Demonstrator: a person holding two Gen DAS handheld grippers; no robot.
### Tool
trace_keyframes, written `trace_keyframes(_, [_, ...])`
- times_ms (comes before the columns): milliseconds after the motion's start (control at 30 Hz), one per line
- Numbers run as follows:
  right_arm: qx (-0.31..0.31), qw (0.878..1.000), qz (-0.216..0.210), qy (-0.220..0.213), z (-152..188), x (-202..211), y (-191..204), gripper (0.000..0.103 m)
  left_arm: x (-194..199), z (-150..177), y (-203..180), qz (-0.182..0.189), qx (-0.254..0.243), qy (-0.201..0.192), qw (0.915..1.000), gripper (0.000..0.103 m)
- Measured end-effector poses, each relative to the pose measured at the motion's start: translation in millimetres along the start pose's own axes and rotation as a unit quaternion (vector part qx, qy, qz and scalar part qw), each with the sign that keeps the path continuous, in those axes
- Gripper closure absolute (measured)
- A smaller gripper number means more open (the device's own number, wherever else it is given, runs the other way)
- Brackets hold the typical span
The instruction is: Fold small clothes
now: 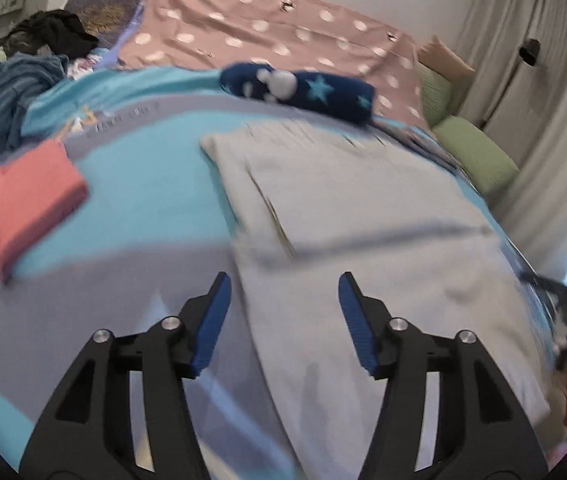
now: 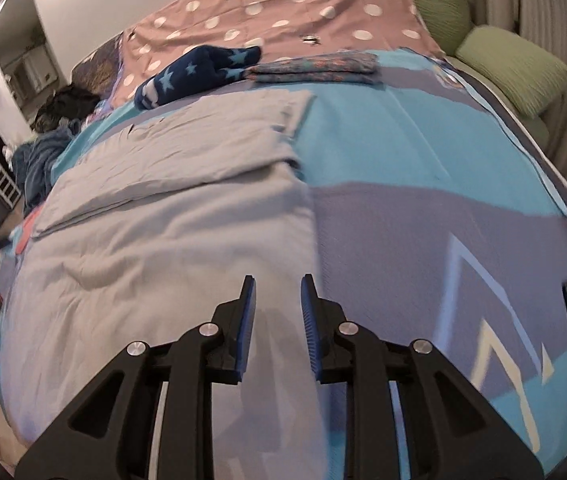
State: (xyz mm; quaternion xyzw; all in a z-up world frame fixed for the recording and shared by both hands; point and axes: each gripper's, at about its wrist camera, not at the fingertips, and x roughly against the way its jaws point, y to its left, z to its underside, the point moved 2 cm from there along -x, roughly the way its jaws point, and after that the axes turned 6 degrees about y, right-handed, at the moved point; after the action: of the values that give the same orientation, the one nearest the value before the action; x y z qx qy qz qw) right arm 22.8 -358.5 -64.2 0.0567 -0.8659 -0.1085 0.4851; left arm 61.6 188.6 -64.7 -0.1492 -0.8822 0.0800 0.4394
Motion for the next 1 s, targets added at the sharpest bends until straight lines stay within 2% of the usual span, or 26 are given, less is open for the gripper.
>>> trace_keyframes(133, [-0.033, 0.999, -0.021, 0.004, 22.4, 14.2, -23.3, 0.079, 11.2, 47.4, -15.3, 0.017, 0.005, 0.027, 0.9995, 0.044])
trace_keyframes(300, [-0.052, 0.995, -0.085, 0.014, 62.3, 35.3, -38.8, 0.075, 18.7, 88.6, -32.8, 0.048, 0.019, 0.049, 0.9975, 0.044])
trace_keyframes(433, [-0.058, 0.987, -0.148, 0.023, 95.9, 50.7, -45.2, 0.07, 30.9, 115.1, -40.0, 0.072, 0.03, 0.06, 0.9951, 0.044])
trace_keyframes(633, [-0.068, 0.975, -0.208, 0.04, 137.0, 69.5, -57.6, 0.07, 51.5, 156.2, -51.2, 0.107, 0.044, 0.08, 0.99, 0.044])
trace_keyframes(833, [-0.066, 0.962, -0.255, 0.067, 153.7, 71.8, -59.7, 0.066, 57.1, 185.5, -63.9, 0.136, 0.044, 0.103, 0.9843, 0.044])
trace_keyframes(867, [-0.07, 0.958, -0.268, 0.071, 152.4, 68.5, -58.5, 0.061, 55.8, 186.9, -65.7, 0.141, 0.044, 0.104, 0.9836, 0.045])
trace_keyframes(933, [-0.076, 0.947, -0.303, 0.079, 148.3, 61.6, -54.5, 0.057, 52.3, 185.6, -67.4, 0.159, 0.052, 0.105, 0.9804, 0.045])
trace_keyframes(1000, [-0.087, 0.937, -0.328, 0.082, 144.8, 56.2, -50.9, 0.06, 50.5, 186.0, -69.1, 0.166, 0.055, 0.1, 0.9794, 0.053])
